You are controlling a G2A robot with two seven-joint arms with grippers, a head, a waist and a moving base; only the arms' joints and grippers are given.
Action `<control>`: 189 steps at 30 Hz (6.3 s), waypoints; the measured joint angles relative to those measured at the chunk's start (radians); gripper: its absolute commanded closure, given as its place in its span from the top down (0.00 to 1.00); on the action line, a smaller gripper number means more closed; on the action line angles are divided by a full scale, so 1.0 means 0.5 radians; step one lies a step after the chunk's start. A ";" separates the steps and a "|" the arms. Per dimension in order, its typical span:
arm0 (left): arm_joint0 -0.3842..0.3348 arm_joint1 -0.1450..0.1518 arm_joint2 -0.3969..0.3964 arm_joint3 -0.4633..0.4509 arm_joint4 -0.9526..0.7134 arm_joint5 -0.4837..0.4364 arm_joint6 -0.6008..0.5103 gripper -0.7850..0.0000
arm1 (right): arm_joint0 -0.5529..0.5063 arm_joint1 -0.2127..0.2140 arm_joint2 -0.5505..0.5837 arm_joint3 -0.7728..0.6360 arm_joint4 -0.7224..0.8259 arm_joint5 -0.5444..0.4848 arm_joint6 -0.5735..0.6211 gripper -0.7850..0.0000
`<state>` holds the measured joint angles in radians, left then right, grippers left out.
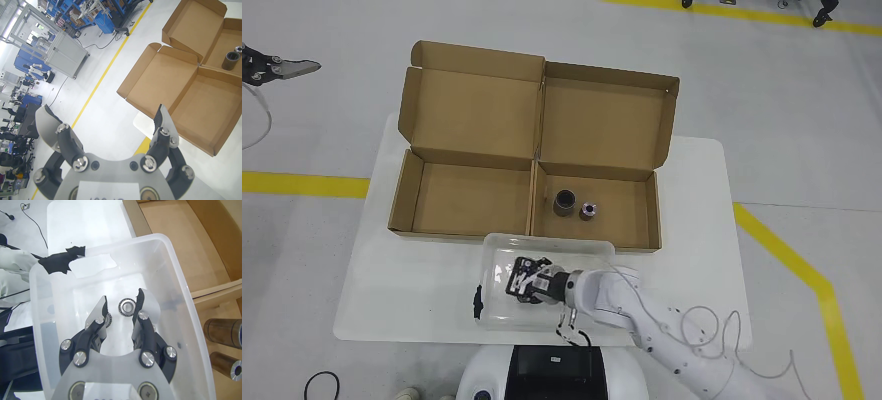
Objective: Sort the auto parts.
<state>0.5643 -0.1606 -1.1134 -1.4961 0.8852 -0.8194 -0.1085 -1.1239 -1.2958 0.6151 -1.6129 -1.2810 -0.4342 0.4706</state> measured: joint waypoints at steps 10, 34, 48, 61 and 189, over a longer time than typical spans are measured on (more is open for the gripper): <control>0.000 0.000 0.000 0.000 0.000 0.000 0.000 1.00 | 0.110 -0.076 -0.093 0.180 -0.009 0.084 0.064 0.50; 0.000 0.000 0.000 0.000 0.000 0.000 0.000 1.00 | 0.183 -0.180 -0.182 0.321 -0.109 0.173 0.222 0.23; 0.000 0.000 0.000 0.000 0.000 0.000 0.000 1.00 | 0.131 -0.188 -0.124 0.251 -0.171 0.206 0.175 0.00; 0.000 0.000 0.000 0.000 0.000 0.000 0.000 1.00 | -0.110 -0.079 0.168 0.109 -0.003 -0.146 -0.405 0.00; 0.000 0.000 0.000 0.000 0.000 0.000 0.000 1.00 | 1.262 -1.039 -0.481 1.907 0.551 0.084 -0.164 0.43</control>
<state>0.5643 -0.1606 -1.1134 -1.4961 0.8852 -0.8194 -0.1085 -0.4928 -1.8152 0.3748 -0.6595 -1.0054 -0.3922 0.3886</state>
